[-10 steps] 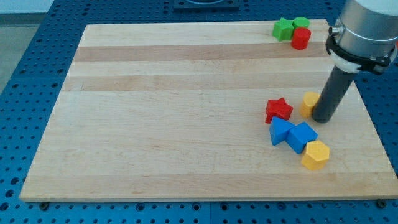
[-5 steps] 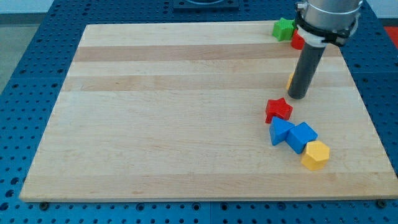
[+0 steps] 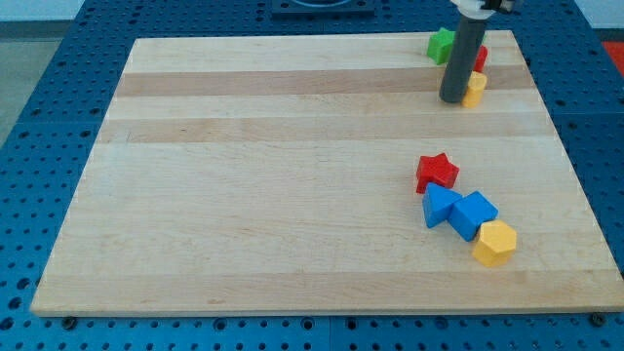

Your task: Push the yellow heart into the red circle

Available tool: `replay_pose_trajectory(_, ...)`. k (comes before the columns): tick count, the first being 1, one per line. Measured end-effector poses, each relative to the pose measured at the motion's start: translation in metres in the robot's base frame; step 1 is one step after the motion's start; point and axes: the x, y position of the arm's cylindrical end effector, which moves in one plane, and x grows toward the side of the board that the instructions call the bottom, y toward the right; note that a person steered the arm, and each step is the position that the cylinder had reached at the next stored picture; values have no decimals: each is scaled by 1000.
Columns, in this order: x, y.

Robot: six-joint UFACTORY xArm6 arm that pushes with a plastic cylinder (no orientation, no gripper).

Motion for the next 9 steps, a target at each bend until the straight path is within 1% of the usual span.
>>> replay_pose_trajectory(1, 6, -1)
replay_pose_trajectory(2, 37, -1)
replay_pose_trajectory(3, 53, 2)
replay_pose_trajectory(4, 50, 15)
replay_pose_trajectory(5, 34, 24)
replay_pose_trajectory(7, -16, 24)
replay_pose_trajectory(8, -20, 24)
replay_pose_trajectory(9, 9, 24)
